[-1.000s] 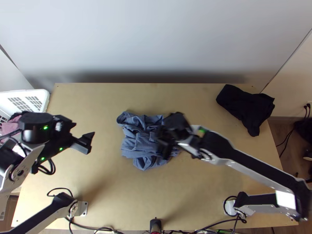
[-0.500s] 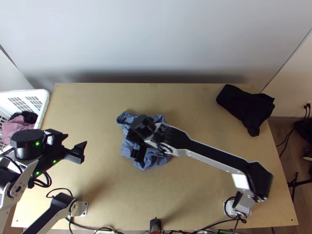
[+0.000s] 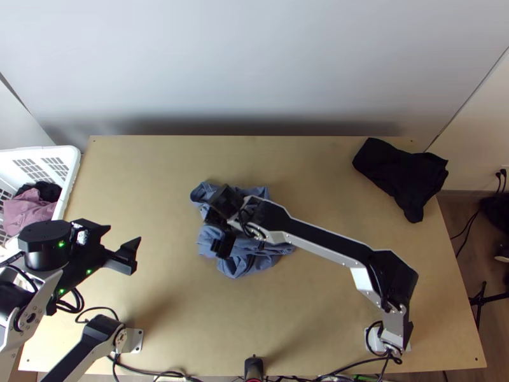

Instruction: Fold the t-shirt

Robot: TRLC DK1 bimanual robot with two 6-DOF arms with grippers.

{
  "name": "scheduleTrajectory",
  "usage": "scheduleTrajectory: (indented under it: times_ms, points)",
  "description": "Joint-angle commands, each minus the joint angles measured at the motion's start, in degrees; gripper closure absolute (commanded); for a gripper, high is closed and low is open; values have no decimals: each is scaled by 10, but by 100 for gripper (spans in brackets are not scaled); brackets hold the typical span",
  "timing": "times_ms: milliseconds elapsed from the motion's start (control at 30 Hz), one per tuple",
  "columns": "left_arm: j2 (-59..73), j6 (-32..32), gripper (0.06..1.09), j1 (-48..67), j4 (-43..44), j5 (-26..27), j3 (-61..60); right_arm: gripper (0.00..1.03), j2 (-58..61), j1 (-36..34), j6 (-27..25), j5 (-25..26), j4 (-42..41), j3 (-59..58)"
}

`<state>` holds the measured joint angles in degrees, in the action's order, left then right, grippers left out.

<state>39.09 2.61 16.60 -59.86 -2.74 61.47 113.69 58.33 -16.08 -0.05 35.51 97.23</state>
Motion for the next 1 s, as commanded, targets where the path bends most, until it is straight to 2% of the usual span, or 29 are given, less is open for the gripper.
scheduleTrajectory:
  times_ms: [0,233,367,500,533,667,700,800,833,967]
  points:
    - [-4,3,11,5,5,0,-8,5,-5,-38,-2,-1,0,-13]
    - [-4,3,11,12,16,1,-9,6,-22,-51,-6,-1,6,-57]
    - [-4,3,11,15,22,1,-13,18,-23,-39,-23,-7,30,-62]
    - [-2,3,11,19,27,1,-14,19,-21,-36,-26,-13,33,-62]
    - [-2,3,11,20,27,1,-13,24,-15,-33,-29,-15,33,-58]
    - [-7,4,11,20,25,0,-13,28,14,-29,-33,-20,33,-25]
    - [-9,6,11,20,24,0,-13,40,22,-26,-40,-24,38,-12]
    - [-16,7,11,20,18,0,-13,91,34,-25,-44,-54,44,23]
    - [-18,7,11,20,16,0,-13,100,36,-25,-45,-56,48,31]
    - [-21,7,11,20,16,1,-16,100,24,-28,-44,-56,59,38]
